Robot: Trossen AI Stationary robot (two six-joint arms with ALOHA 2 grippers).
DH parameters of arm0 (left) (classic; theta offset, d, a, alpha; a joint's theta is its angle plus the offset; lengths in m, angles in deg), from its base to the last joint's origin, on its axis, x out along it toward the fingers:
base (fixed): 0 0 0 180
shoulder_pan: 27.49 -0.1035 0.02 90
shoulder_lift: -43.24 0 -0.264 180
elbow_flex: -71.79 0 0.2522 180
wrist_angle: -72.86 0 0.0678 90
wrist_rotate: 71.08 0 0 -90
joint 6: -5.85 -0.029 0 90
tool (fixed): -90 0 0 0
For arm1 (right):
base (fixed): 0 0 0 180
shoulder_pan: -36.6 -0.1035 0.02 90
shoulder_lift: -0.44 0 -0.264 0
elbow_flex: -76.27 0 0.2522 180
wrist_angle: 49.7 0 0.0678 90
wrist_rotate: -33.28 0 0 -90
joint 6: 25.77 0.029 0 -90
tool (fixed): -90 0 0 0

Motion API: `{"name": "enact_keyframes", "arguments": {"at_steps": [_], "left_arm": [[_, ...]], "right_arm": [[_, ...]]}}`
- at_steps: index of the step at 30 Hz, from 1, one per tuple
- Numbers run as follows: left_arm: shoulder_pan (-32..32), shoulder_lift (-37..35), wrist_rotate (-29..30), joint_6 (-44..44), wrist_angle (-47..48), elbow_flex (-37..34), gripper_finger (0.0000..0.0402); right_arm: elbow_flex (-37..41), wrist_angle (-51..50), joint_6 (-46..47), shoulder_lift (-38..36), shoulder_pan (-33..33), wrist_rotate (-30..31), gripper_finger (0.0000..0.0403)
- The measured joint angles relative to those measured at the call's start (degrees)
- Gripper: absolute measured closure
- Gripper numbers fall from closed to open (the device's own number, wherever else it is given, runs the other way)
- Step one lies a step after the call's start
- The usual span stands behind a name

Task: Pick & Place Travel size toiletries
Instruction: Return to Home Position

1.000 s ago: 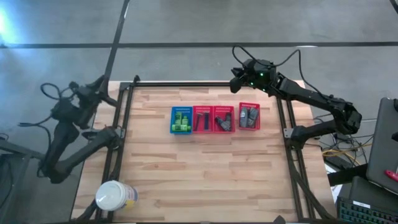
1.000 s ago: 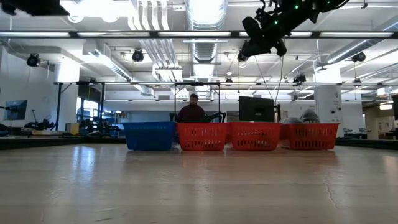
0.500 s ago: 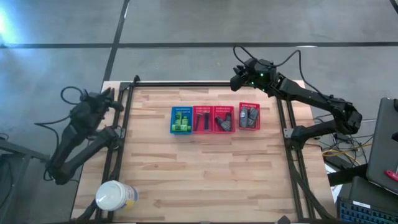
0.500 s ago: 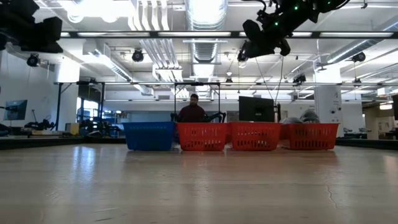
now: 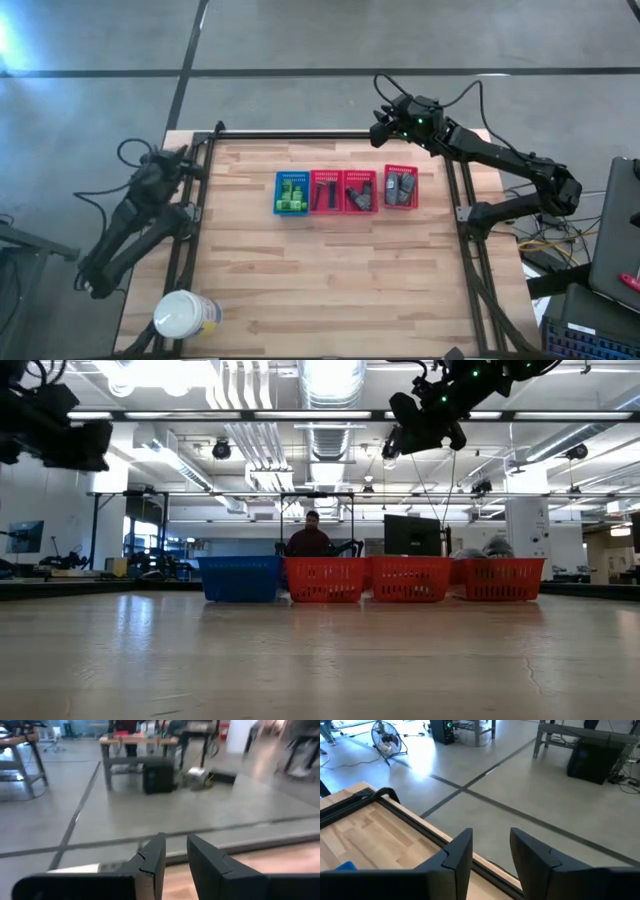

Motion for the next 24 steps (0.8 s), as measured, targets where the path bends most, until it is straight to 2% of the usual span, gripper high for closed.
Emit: {"name": "enact_keyframes", "arguments": {"at_steps": [1,4,6,10,13,16,19,24], "left_arm": [[-1.2,-0.8,0.4,-1.2,0.5,-0.6,0.0317],[-10.0,-1.1,9.5,-0.5,-0.1,-1.4,0.0319],[-17.1,-1.1,10.7,-0.2,-0.4,-1.4,0.032],[-30.7,-1.1,0.6,-3.6,-1.0,-1.3,0.0321],[-39.8,-1.1,-11.7,-9.5,-2.2,-1.5,0.032],[-41.2,-1.0,-25.4,-15.4,-2.4,-3.0,0.0314],[-41.2,-1.0,-27.6,-19.6,-4.7,-5.6,0.0309],[-40.9,-1.0,-28.6,-18.9,-14.8,-14.0,0.0301]], "right_arm": [[0.0,0.0,0.0,0.0,0.0,0.0,0.0271],[0.0,0.0,0.0,0.0,0.0,0.0,0.0263],[0.0,0.0,0.0,0.0,0.0,0.0,0.0257],[0.0,0.0,0.0,0.0,0.0,0.0,0.0246],[0.0,0.0,0.0,0.0,0.0,0.0,0.0238],[0.0,0.0,0.0,0.0,0.0,0.0,0.0229],[0.0,0.0,0.0,0.0,0.0,0.0,0.0221],[0.0,0.0,0.0,0.0,0.0,0.0,0.0209]]}}
